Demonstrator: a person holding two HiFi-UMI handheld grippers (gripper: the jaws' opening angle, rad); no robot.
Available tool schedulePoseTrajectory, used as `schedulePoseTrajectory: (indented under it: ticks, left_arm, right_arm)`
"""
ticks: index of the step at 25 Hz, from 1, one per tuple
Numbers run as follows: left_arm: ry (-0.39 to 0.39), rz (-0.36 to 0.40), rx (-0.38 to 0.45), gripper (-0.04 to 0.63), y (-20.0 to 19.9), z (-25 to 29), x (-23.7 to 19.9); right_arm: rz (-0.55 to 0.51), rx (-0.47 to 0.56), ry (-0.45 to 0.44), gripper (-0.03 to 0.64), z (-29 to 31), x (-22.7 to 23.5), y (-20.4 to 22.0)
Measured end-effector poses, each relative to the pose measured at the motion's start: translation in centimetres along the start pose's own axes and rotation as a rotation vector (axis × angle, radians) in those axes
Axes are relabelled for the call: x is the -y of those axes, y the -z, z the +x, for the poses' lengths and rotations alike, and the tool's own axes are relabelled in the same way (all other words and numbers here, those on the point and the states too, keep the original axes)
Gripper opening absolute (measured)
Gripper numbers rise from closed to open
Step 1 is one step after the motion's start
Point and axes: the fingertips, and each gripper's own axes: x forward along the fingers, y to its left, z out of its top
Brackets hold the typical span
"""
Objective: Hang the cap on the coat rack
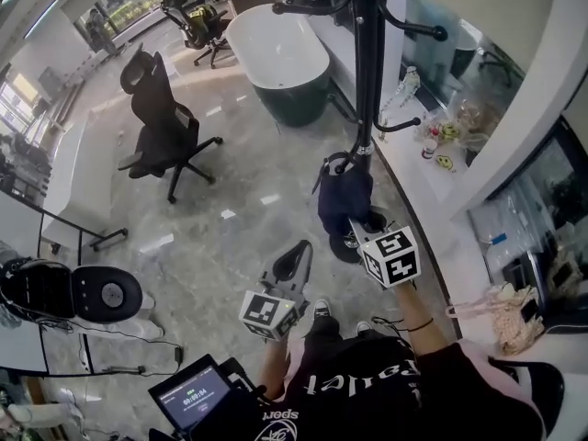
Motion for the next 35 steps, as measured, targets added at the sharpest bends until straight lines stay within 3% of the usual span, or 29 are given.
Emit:
schedulePoseTrajectory:
  ticks: [11, 19, 22, 23, 25, 27, 35]
  left_arm:
    - [0.123, -0.027, -0.015, 0.005, 0.3, 3.2, -3.8]
    - [0.137, -0.024, -0.016, 0.005, -0.1, 4.0, -4.8]
    - [0.111, -0.027, -0.009, 0.005, -0.3, 3.8, -5.4]
    - [0.103, -0.027, -0.007, 0.005, -0.3, 3.7, -5.4]
    - [0.088, -0.028, -0.006, 0.005, -0.2, 3.5, -5.1]
    - [0.08, -0.029, -0.007, 0.005, -0.1, 3.3, -4.3]
    - [0.047, -0.03, -0.007, 0.005, 0.2, 1.9, -0.1]
  right_arm:
    - [0.081, -0.09, 0.174, 0.044, 3.9, 5.4, 3.1]
    - [0.064, -0.121, 0.227, 0.044, 6.2, 8.4, 3.4]
    - [0.079, -0.112, 0.222, 0.047, 6.5, 8.5, 3.5]
    - [0.083, -0.11, 0.214, 0.067, 6.4, 8.4, 3.5]
    - [0.075, -0.109, 0.191, 0.172, 5.9, 7.9, 3.6]
    - [0.063, -0.102, 0.167, 0.194, 5.2, 7.3, 3.6]
    - [0.086, -0.008, 0.05, 0.196, 0.2, 4.3, 2.4]
